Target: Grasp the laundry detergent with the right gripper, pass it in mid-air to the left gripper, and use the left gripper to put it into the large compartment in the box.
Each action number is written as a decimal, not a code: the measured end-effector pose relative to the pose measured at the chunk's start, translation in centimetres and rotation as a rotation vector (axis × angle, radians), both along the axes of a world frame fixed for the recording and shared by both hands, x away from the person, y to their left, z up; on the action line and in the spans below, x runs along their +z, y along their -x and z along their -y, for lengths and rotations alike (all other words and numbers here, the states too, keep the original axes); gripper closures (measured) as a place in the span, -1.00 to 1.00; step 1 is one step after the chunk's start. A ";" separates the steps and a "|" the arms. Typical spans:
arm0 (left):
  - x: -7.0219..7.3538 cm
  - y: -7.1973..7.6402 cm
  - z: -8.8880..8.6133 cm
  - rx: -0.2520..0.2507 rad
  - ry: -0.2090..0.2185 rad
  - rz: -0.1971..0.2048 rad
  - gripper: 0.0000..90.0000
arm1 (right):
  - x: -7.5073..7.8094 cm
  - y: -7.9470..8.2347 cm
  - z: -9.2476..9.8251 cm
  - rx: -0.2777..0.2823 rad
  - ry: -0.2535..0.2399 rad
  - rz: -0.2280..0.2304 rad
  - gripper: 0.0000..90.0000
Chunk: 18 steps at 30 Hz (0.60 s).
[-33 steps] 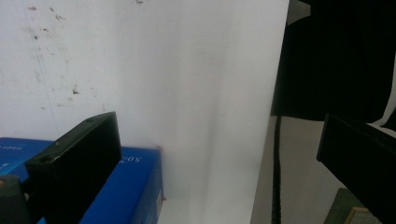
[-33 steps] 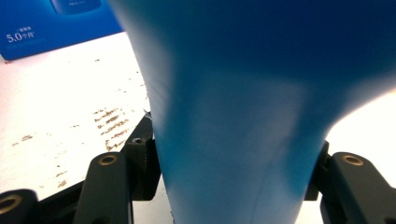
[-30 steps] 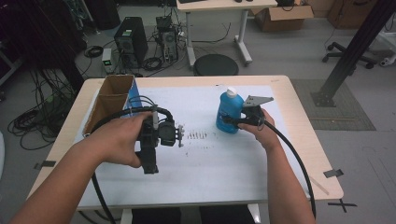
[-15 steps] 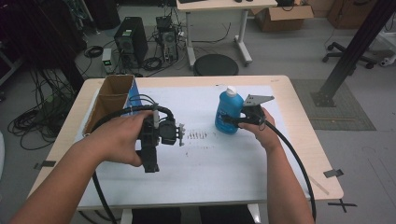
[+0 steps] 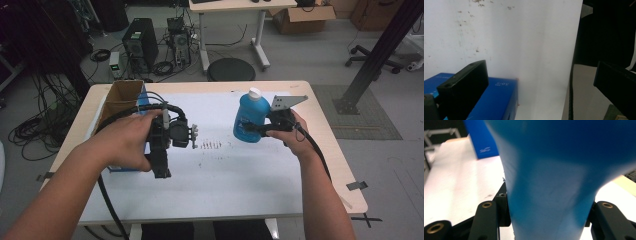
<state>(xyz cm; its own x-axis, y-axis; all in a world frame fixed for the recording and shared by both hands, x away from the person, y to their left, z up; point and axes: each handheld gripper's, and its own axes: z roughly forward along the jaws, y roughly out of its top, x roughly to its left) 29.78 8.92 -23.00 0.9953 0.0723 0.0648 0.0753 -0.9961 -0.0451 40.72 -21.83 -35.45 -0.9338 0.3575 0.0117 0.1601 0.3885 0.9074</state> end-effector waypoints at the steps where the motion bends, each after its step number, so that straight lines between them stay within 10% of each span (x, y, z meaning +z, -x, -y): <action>1: 0.2 -0.1 0.1 -0.001 0.001 0.003 -0.99 | 0.3 0.4 -0.2 0.016 0.013 0.004 0.03; 18: 2.1 -1.0 1.2 -0.011 0.031 -0.003 -1.00 | 2.4 5.9 -3.8 0.269 0.108 0.062 0.02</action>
